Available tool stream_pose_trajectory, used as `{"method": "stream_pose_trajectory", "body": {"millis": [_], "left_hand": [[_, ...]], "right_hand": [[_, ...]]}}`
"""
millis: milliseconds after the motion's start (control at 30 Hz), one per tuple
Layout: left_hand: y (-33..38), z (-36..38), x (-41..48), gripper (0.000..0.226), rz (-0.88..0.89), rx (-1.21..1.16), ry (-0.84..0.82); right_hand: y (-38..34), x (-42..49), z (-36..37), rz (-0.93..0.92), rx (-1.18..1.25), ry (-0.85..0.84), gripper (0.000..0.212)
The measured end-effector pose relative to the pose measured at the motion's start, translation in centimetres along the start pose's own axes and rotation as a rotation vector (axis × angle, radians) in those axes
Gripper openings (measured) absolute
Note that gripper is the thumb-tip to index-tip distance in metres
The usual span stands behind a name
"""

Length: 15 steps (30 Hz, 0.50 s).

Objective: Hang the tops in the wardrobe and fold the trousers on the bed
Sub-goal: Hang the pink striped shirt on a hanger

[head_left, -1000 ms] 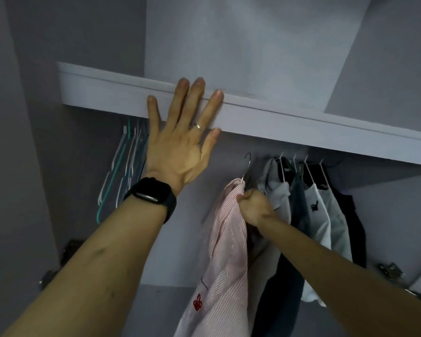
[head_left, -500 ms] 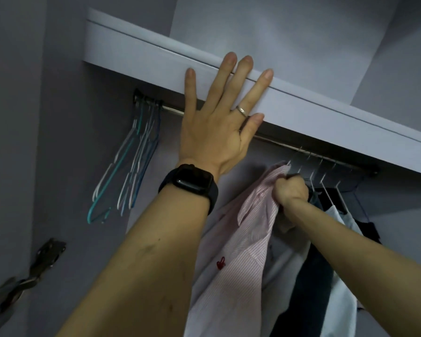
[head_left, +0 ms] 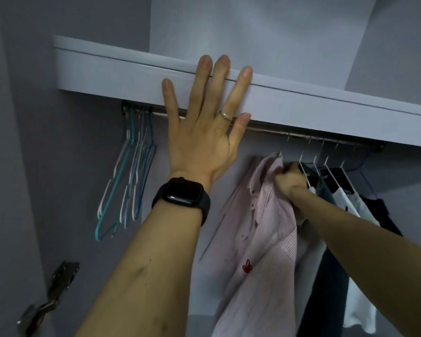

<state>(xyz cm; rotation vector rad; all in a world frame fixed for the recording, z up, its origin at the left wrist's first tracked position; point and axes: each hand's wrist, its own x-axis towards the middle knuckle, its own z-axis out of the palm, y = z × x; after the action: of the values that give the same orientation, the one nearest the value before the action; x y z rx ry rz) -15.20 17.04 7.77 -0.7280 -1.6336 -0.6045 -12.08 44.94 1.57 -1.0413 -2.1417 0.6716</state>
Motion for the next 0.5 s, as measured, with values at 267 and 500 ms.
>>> {"method": "stream_pose_trajectory", "body": {"millis": [267, 500], "left_hand": [[0.3, -1.1, -0.4, 0.057, -0.052, 0.018, -0.175], [2.3, -6.1, 1.7, 0.065, -0.163, 0.038, -0.546]], "right_hand": [[-0.3, -6.6, -2.0, 0.014, -0.093, -0.347, 0.053], [2.7, -16.3, -9.1, 0.083, 0.052, -0.560, 0.046]]}}
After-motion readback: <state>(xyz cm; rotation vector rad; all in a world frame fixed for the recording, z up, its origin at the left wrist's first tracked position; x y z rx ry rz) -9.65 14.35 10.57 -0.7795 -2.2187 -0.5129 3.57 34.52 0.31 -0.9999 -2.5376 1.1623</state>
